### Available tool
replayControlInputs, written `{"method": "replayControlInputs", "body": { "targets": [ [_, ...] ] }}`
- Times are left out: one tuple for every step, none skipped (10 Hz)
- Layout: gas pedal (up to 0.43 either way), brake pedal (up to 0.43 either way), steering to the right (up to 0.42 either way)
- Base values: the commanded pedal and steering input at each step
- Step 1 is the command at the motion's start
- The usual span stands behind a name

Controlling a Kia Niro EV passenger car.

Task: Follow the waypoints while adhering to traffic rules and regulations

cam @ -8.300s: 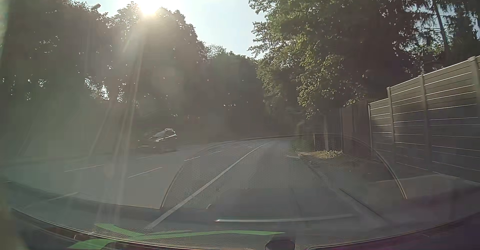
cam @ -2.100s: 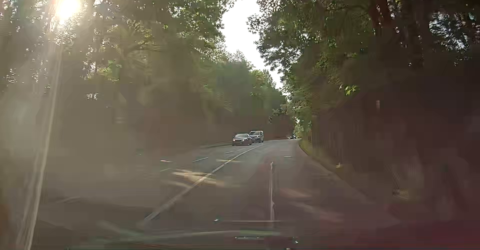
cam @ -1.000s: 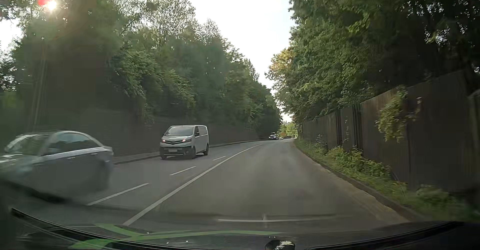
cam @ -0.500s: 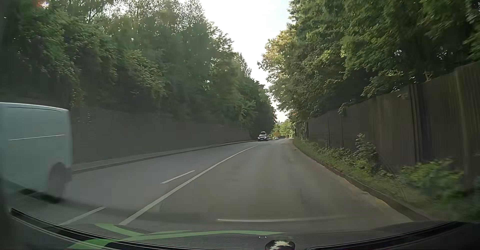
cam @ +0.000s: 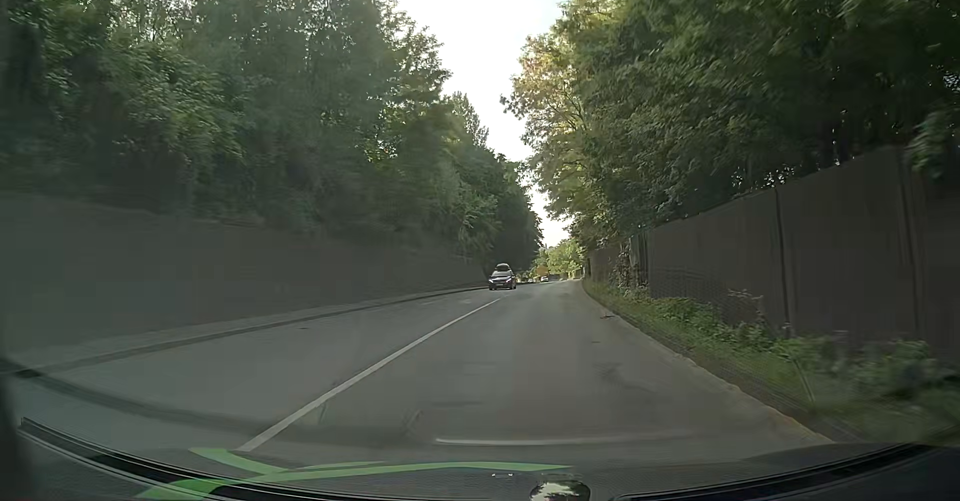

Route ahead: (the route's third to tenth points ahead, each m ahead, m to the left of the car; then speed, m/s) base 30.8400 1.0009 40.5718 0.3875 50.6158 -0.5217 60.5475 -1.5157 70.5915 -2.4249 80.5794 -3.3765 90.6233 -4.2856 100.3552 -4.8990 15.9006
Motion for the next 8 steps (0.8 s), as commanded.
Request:
{"method": "replayControlInputs", "body": {
  "targets": [
    [0.268, 0.0, 0.012],
    [0.268, 0.0, 0.012],
    [0.268, 0.0, 0.012],
    [0.268, 0.0, 0.01],
    [0.26, 0.0, 0.009],
    [0.248, 0.0, 0.008],
    [0.209, 0.0, 0.008],
    [0.197, 0.0, 0.008]
  ]
}}
